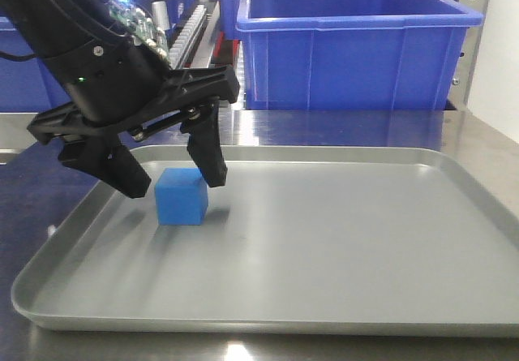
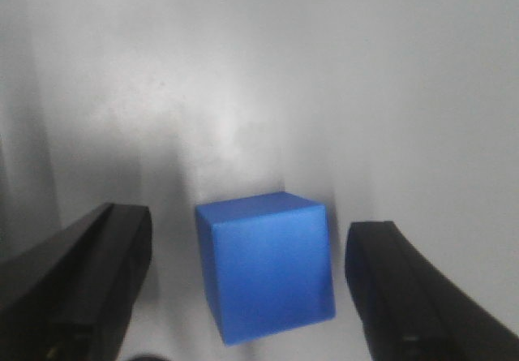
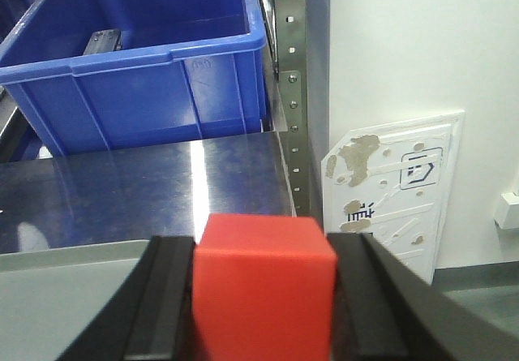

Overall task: Sort and place red and blue blocks on shelf
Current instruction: 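Close the left gripper around the blue cube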

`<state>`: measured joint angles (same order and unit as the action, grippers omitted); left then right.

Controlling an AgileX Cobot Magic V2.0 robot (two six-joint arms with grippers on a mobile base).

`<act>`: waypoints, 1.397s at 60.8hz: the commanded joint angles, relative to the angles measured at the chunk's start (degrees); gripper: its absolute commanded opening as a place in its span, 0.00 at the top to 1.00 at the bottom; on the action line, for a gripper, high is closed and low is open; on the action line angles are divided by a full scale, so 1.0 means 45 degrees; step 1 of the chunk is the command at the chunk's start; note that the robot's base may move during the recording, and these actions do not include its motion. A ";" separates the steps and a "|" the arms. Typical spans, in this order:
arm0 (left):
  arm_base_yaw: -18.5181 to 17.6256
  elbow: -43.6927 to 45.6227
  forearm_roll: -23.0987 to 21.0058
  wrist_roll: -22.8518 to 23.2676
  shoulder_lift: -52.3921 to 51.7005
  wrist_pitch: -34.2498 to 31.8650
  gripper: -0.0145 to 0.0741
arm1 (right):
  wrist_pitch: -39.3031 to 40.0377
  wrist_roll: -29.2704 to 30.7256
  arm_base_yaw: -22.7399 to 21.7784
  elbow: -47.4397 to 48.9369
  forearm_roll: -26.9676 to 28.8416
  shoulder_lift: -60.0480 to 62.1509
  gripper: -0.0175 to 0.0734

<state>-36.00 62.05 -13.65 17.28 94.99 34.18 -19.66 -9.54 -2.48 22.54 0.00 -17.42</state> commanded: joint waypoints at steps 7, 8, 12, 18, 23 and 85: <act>-0.0071 0.0423 -0.0081 0.0084 -0.0471 -0.0550 0.23 | 0.1163 0.0016 -0.0063 0.0354 -0.0231 -0.0118 0.75; -0.0071 0.0423 -0.0081 0.0084 -0.0471 -0.0550 0.23 | 0.1163 0.0016 -0.0063 0.0354 -0.0231 -0.0118 0.75; -0.0071 0.0423 -0.0081 0.0084 -0.0471 -0.0550 0.23 | 0.1163 0.0016 -0.0063 0.0354 -0.0231 -0.0118 0.75; -0.0071 0.0423 -0.0081 0.0084 -0.0471 -0.0550 0.23 | 0.1163 0.0016 -0.0063 0.0354 -0.0231 -0.0118 0.75; -0.0071 0.0423 -0.0081 0.0084 -0.0471 -0.0550 0.23 | 0.1163 0.0016 -0.0063 0.0354 -0.0231 -0.0118 0.75; -0.0071 0.0423 -0.0081 0.0136 -0.0471 -0.0285 0.30 | 0.1163 0.0016 -0.0063 0.0354 -0.0231 -0.0118 0.75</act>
<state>-36.00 62.05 -13.65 17.40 94.99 34.63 -19.66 -9.54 -2.48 22.54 0.00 -17.42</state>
